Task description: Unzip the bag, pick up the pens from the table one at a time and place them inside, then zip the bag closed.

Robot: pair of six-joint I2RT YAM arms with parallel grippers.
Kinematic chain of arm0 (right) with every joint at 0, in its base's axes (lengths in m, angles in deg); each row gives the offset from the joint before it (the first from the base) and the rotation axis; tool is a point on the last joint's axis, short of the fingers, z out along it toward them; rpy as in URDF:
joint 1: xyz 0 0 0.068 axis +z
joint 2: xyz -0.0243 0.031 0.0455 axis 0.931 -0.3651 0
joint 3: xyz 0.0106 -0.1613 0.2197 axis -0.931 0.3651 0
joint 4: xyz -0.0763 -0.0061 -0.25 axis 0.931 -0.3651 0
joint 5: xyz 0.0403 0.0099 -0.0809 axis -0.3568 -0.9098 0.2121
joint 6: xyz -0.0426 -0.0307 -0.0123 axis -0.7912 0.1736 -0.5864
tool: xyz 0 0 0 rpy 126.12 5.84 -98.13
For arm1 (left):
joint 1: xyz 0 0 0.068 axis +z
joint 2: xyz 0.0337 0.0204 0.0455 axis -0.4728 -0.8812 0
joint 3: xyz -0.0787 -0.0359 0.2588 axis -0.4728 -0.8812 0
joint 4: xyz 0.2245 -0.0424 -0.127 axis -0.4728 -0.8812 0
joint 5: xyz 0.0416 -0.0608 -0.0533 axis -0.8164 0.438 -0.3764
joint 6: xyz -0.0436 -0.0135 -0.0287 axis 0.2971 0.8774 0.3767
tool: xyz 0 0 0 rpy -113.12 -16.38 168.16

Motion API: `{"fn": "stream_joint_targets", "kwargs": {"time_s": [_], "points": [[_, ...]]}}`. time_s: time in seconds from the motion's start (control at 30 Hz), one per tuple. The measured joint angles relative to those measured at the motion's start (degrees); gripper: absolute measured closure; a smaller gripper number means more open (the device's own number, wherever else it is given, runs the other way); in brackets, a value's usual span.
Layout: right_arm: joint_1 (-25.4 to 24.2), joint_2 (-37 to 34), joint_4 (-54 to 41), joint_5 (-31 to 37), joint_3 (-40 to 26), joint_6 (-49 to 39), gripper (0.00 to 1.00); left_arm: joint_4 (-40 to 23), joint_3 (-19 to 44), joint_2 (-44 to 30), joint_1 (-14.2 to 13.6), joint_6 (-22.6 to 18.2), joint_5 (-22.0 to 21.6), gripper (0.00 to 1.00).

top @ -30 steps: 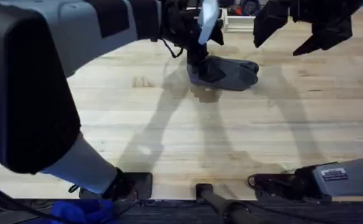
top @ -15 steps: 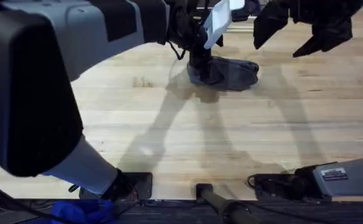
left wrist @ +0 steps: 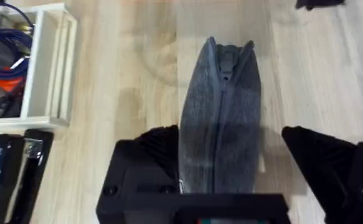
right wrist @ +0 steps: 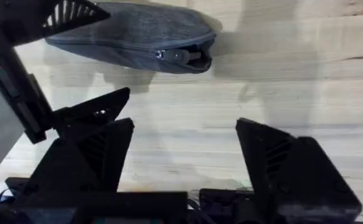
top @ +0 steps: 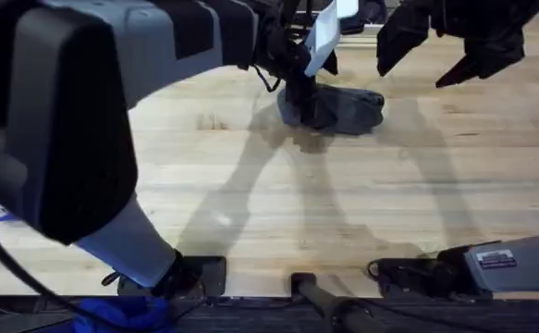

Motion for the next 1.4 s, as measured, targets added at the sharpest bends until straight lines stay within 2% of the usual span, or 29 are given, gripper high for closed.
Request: {"fn": "stream_joint_targets", "kwargs": {"time_s": [0.3,0.37,0.43,0.5,0.63,0.67,1.13,1.27,1.4], "points": [[0.0,0.0,-0.1,0.0,0.0,-0.1,0.005,1.4,0.0,-2.3,0.0,0.0,1.9,0.021],[0.0,0.0,-0.1,0.0,0.0,-0.3,0.005,1.6,0.0,-2.5,0.0,0.0,2.0,0.155],[0.0,0.0,-0.1,0.0,0.0,-0.3,0.005,1.8,0.0,-2.7,0.0,0.0,2.0,0.239],[0.0,0.0,-0.1,0.0,0.0,-0.3,0.005,2.1,0.0,-2.7,0.0,0.0,2.1,0.378],[0.0,0.0,-0.1,0.0,0.0,-0.4,0.005,2.9,0.0,-2.7,0.0,0.0,2.3,0.727],[0.0,0.0,-0.1,0.0,0.0,-0.4,0.005,3.1,0.0,-2.7,0.1,-0.2,2.3,0.949],[-0.6,2.1,-0.6,0.0,0.0,-0.8,0.005,3.2,0.0,-2.7,0.1,-0.3,2.3,0.957],[-3.5,5.7,-1.9,-1.5,0.0,-1.4,0.006,3.2,0.0,-2.7,0.1,-0.3,2.3,0.957],[-8.8,8.2,-3.4,-5.5,0.1,-3.2,0.005,3.2,0.0,-2.7,0.1,-0.3,2.3,0.957]]}}
